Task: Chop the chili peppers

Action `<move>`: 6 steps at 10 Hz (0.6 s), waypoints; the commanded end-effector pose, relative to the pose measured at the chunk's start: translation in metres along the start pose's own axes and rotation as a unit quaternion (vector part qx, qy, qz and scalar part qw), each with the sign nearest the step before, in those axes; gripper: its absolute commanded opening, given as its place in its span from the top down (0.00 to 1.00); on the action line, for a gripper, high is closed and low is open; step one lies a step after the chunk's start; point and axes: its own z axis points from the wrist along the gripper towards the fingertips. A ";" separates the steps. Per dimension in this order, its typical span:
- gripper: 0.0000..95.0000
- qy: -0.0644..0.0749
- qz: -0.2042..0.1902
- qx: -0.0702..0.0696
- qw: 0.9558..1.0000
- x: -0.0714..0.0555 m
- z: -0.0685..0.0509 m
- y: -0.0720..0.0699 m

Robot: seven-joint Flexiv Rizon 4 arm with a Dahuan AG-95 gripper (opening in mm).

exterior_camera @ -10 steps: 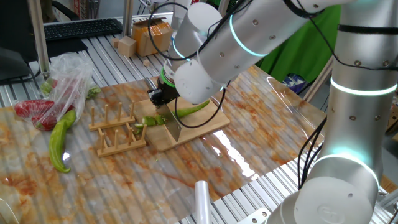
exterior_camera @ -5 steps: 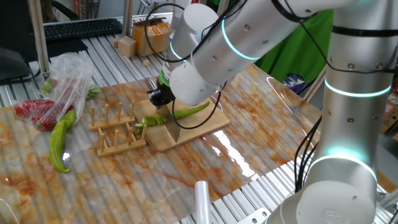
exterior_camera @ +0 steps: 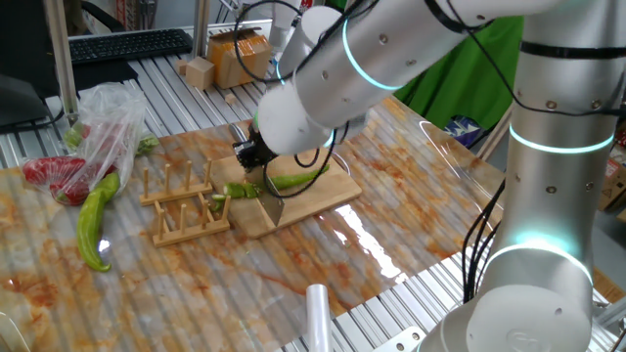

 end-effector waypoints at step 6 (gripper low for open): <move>1.00 -0.012 0.012 -0.003 1.000 -0.017 0.008 0.003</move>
